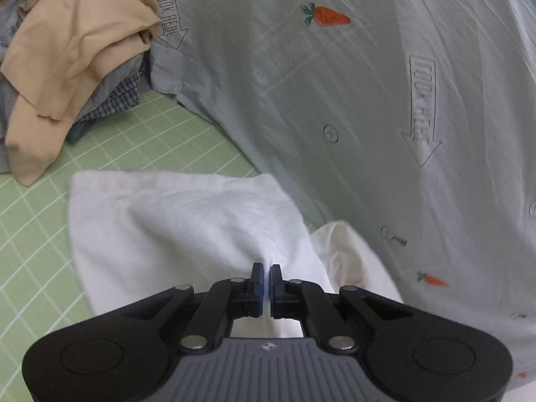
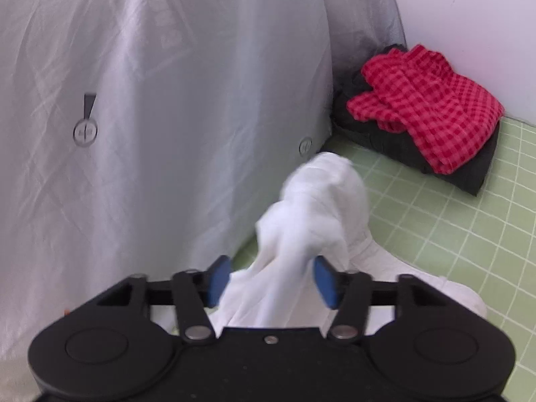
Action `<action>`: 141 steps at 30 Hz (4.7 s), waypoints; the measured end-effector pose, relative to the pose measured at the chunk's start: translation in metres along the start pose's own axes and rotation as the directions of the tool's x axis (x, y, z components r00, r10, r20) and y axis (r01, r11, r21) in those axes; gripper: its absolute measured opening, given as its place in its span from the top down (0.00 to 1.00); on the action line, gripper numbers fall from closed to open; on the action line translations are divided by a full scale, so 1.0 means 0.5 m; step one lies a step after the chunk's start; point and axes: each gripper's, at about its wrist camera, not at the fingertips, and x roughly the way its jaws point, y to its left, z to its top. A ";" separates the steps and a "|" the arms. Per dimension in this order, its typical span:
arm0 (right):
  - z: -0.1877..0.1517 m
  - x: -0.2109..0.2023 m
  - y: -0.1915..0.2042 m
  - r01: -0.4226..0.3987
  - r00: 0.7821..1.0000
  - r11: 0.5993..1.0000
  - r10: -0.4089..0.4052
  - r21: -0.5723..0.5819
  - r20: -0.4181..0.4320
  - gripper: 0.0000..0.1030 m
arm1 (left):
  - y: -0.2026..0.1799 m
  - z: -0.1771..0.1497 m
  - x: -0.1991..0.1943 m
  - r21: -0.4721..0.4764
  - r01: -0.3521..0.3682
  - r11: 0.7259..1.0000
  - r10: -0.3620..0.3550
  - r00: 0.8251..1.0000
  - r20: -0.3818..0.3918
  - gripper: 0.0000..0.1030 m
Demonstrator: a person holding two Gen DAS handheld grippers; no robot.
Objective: Fold clothes
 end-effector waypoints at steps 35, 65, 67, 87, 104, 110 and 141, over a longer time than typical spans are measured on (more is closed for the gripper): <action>-0.296 -0.057 -0.020 0.037 0.951 0.971 -0.107 -0.238 -0.289 0.03 | -0.004 -0.144 0.192 0.489 -0.257 0.833 0.343 0.934 -0.094 0.77; -0.283 -0.133 -0.137 0.152 0.966 0.981 -0.174 -0.125 -0.193 0.03 | 0.316 -0.132 -0.137 -0.190 -0.364 0.912 0.376 0.926 0.029 0.97; -0.268 -0.116 -0.154 0.187 0.963 0.979 -0.200 -0.085 -0.182 0.03 | 0.317 -0.127 -0.127 -0.192 -0.375 0.907 0.385 0.923 0.016 0.97; -0.214 0.090 -0.026 0.161 0.956 0.981 -0.183 -0.112 -0.228 0.62 | 0.190 -0.013 0.121 -0.105 -0.342 0.934 0.343 0.939 -0.008 0.98; -0.132 0.231 0.161 0.030 0.988 0.996 -0.041 -0.078 -0.149 0.85 | -0.030 0.146 0.260 0.054 -0.193 0.980 0.182 0.971 0.157 0.98; -0.163 0.082 0.042 0.113 0.987 0.983 -0.128 -0.142 -0.098 0.91 | 0.016 0.085 0.113 0.086 -0.274 0.958 0.251 0.945 0.209 0.98; -0.338 -0.366 -0.170 0.169 0.984 0.895 -0.178 -0.413 0.018 0.04 | 0.349 -0.265 -0.279 -0.037 -0.399 0.916 0.401 0.911 0.094 0.41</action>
